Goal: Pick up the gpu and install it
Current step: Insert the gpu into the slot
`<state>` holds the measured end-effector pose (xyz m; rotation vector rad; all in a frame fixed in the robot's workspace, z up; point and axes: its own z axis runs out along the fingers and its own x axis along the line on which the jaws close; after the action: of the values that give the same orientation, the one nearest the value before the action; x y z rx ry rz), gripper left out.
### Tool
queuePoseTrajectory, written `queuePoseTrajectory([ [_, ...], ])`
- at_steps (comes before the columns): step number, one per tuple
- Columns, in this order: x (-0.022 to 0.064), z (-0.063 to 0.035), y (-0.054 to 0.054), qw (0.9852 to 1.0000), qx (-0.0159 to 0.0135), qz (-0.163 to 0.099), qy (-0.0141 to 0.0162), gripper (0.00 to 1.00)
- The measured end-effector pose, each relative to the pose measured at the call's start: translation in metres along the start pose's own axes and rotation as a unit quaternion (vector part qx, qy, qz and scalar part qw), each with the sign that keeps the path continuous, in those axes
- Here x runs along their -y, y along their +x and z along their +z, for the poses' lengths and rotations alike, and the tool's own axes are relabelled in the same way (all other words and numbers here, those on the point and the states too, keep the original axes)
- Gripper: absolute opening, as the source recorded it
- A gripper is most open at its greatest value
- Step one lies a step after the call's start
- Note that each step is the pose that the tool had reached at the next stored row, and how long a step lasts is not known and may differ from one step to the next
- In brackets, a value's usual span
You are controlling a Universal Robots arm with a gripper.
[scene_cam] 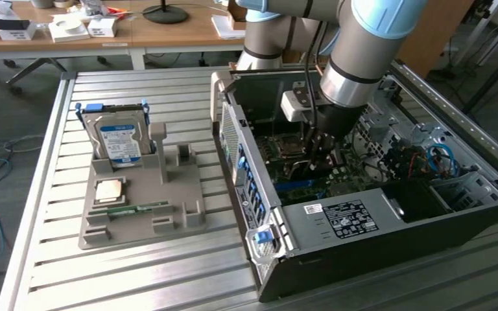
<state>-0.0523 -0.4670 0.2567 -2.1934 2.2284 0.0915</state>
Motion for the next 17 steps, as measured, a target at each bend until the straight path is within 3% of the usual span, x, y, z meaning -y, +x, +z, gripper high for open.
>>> queuePoseTrajectory([
  [17,-0.0069,0.0024,-0.0021,1.0,0.0001,0.0,0.0,0.27],
])
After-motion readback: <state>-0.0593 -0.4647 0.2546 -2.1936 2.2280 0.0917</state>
